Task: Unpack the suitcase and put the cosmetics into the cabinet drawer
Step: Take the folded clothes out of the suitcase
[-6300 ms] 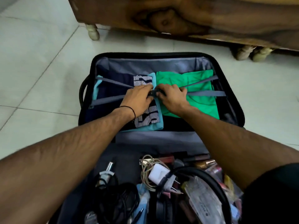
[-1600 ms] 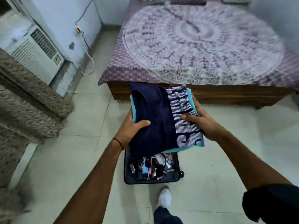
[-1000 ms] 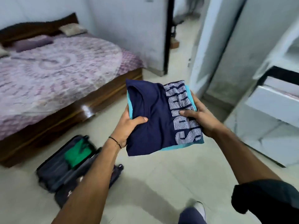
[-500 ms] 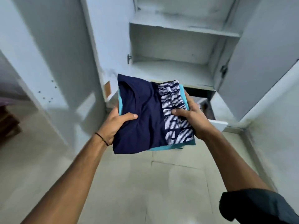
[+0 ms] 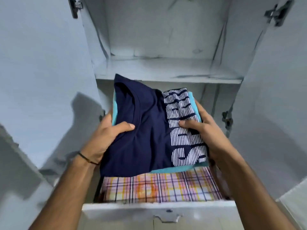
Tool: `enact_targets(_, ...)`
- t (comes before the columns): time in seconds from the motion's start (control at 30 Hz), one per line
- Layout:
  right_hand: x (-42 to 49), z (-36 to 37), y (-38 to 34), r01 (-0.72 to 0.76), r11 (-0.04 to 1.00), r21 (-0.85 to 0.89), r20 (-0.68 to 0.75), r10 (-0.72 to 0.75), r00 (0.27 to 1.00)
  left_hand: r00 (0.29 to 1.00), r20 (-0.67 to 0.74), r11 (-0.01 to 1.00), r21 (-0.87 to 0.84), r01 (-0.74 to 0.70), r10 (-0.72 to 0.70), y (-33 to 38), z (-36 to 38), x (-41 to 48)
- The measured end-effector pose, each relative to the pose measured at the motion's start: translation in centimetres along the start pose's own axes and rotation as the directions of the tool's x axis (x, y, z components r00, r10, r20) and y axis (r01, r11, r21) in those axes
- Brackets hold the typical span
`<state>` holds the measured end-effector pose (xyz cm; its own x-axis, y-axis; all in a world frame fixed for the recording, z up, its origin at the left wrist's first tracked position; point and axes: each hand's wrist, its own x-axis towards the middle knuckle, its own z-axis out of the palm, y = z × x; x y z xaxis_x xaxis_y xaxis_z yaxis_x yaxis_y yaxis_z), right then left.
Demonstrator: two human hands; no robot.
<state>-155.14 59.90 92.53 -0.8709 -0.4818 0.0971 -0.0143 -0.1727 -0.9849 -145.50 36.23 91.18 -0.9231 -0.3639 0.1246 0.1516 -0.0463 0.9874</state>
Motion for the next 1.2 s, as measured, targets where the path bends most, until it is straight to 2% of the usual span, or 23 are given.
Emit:
enact_targets(0.13, 7.8, 1.4, -5.3, 0.113, 0.992, 0.053, 0.066, -0.116, 0.991, 0.991, -0.098, 0.995, -0.025, -0.099, 0.096, 5.1, -1.4, 7.7)
enact_targets(0.27, 16.7, 2.0, -8.4, 0.101, 0.992, 0.08, 0.117, -0.11, 0.987, 0.999, -0.021, 0.999, 0.015, -0.048, 0.049, 8.8, -2.8, 15.0)
enact_targets(0.33, 21.3, 2.6, -8.8, 0.089, 0.994, 0.062, 0.135, -0.097, 0.986, 1.0, 0.001, 0.995, 0.102, -0.002, 0.002, 9.9, -3.6, 18.5)
enact_targets(0.5, 31.5, 3.6, -7.6, 0.016, 1.0, 0.026, 0.082, -0.018, 0.996, 0.991, -0.086, 0.918, 0.373, 0.131, -0.106, 11.8, -3.7, 27.3)
enact_targets(0.63, 37.2, 4.5, -6.6, 0.027, 0.999, 0.021, 0.021, -0.027, 0.999, 0.976, -0.215, 0.785, 0.602, 0.145, -0.016, 11.7, -5.1, 34.7)
enact_targets(0.67, 38.3, 4.8, -6.2, 0.057, 0.998, -0.041, 0.005, -0.057, 0.998, 0.967, -0.253, 0.688, 0.707, 0.162, 0.032, 11.4, -5.7, 36.3)
enact_targets(0.7, 39.4, 5.0, -5.9, 0.084, 0.982, -0.17, -0.011, -0.087, 0.996, 0.957, -0.275, 0.539, 0.821, 0.187, 0.088, 11.3, -5.9, 37.4)
enact_targets(0.73, 40.3, 5.1, -5.6, 0.09, 0.927, -0.365, -0.034, -0.11, 0.993, 0.949, -0.28, 0.377, 0.903, 0.209, 0.145, 11.0, -6.0, 38.1)
enact_targets(0.77, 41.0, 5.0, -5.5, 0.083, 0.808, -0.584, -0.058, -0.144, 0.988, 0.942, -0.266, 0.249, 0.945, 0.213, 0.205, 10.8, -6.0, 38.6)
enact_targets(0.8, 41.9, 4.9, -5.5, 0.088, 0.648, -0.756, -0.056, -0.199, 0.978, 0.933, -0.242, 0.17, 0.965, 0.202, 0.265, 10.8, -5.9, 39.1)
enact_targets(0.83, 42.4, 5.0, -5.6, 0.121, 0.507, -0.853, -0.023, -0.268, 0.963, 0.926, -0.2, 0.125, 0.978, 0.168, 0.321, 10.8, -5.8, 39.5)
enact_targets(0.87, 42.3, 5.3, -5.9, 0.177, 0.41, -0.895, 0.036, -0.329, 0.944, 0.92, -0.138, 0.104, 0.989, 0.106, 0.368, 10.8, -5.4, 39.4)
enact_targets(0.93, 42.5, 6.4, -6.5, 0.309, 0.302, -0.902, 0.183, -0.381, 0.906, 0.934, -0.013, 0.083, 0.996, -0.017, 0.356, 10.7, -4.6, 39.3)
enact_targets(0.97, 43.1, 7.2, -6.6, 0.356, 0.257, -0.899, 0.254, -0.357, 0.899, 0.958, 0.027, 0.054, 0.998, -0.044, 0.286, 10.3, -4.4, 39.6)
enact_targets(1.03, 44.0, 8.6, -6.3, 0.389, 0.152, -0.909, 0.354, -0.215, 0.91, 0.997, 0.026, 0.011, 1.0, -0.027, 0.071, 8.5, -4.7, 40.0)
enact_targets(1.1, 44.6, 9.2, -5.2, 0.365, 0.102, -0.926, 0.366, -0.008, 0.931, 0.996, -0.043, 0.07, 0.996, 0.049, -0.077, 6.7, -5.9, 40.1)
enact_targets(1.13, 44.9, 9.1, -4.6, 0.348, 0.099, -0.932, 0.356, 0.077, 0.931, 0.993, -0.07, 0.141, 0.986, 0.083, -0.095, 6.0, -6.5, 40.1)
enact_targets(1.2, 45.3, 8.7, -3.7, 0.319, 0.158, -0.935, 0.339, 0.125, 0.932, 0.994, -0.073, 0.224, 0.97, 0.09, -0.082, 5.5, -6.8, 40.0)
